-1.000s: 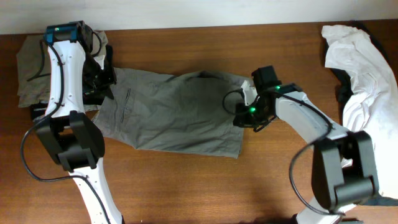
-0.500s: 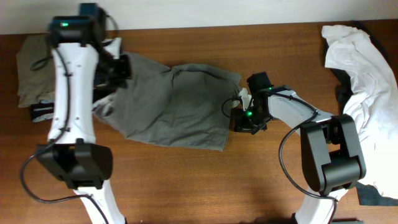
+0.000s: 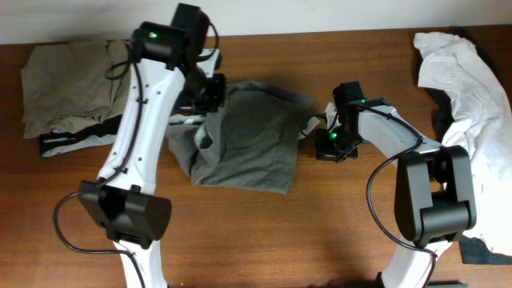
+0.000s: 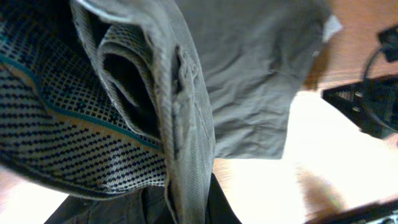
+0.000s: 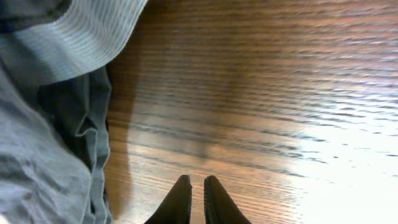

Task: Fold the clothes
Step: 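Grasp the left end of the shorts with the left gripper, then fold the left end over toward the right gripper and release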

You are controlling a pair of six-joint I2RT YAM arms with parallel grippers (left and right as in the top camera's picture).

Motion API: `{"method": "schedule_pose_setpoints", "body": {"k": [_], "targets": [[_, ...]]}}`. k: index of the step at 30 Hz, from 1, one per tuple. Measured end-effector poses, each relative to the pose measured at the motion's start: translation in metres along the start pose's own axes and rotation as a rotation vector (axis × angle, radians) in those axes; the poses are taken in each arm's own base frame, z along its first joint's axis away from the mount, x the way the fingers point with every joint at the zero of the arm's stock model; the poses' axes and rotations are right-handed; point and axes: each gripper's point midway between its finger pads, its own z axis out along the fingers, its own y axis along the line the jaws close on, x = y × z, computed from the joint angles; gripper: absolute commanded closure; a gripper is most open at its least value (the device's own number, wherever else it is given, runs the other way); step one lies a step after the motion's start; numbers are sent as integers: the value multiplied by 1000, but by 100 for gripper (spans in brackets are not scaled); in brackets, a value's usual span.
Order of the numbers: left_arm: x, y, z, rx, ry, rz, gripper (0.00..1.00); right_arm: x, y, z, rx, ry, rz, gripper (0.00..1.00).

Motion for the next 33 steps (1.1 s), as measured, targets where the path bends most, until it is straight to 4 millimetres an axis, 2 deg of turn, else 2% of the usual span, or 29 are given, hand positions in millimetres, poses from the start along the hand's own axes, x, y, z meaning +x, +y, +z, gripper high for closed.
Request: {"method": "schedule_pose_setpoints", "body": {"k": [7,14,24,28,33], "targets": [[3,-51,7,53,-21,113,99,-4,-9,0,50,-19,8,83],[9,-82,12,73,-27,185,99,-10,-21,-3,61,-38,35,83],[-12,-125,38,143,-99,218,99,-10,-26,-5,62,-38,44,83],[-9,-133,58,143,-63,229,99,-10,-26,-5,62,-37,44,83],[-3,-148,95,140,-11,258,99,-9,-26,-5,63,-33,45,83]]}}
